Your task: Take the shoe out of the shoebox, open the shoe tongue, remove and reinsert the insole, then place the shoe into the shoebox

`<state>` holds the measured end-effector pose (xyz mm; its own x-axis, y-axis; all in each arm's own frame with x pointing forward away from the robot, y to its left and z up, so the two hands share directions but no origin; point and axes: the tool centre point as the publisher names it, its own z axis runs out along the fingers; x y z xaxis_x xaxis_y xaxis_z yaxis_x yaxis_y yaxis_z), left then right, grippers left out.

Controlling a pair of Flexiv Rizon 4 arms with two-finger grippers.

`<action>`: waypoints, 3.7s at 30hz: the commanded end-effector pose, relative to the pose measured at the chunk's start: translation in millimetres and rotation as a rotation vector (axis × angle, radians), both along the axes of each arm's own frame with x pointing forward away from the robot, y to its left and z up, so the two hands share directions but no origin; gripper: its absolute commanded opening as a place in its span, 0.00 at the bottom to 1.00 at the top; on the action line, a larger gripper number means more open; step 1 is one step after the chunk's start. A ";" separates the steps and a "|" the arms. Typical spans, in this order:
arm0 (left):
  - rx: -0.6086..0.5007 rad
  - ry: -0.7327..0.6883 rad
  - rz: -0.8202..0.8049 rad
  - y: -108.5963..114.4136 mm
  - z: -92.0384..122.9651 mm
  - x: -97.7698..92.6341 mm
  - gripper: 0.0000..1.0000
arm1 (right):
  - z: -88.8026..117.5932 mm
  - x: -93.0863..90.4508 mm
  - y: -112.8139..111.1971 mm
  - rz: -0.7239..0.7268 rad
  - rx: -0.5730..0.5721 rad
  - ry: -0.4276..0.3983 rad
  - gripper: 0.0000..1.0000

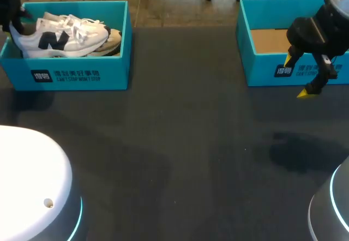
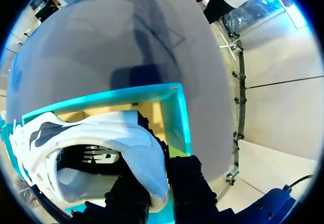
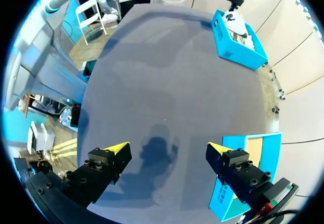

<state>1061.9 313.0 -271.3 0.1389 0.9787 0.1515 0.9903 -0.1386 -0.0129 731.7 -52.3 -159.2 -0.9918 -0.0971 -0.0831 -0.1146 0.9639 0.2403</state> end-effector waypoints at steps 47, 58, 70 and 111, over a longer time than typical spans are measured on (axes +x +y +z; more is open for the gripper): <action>0.037 -0.089 0.154 -26.6 109.6 -28.5 0.00 | -0.5 1.2 0.9 0.000 -0.003 0.002 1.00; 0.051 -0.086 0.170 -65.8 125.7 -90.4 0.00 | -0.5 1.2 0.9 0.000 -0.003 0.002 1.00; 0.056 -0.075 0.194 -122.9 142.8 -164.9 0.00 | -0.5 1.2 0.9 0.000 -0.003 0.002 1.00; 0.050 -0.132 0.064 -276.9 138.7 -322.4 0.00 | -0.5 1.2 0.9 0.000 -0.003 0.002 1.00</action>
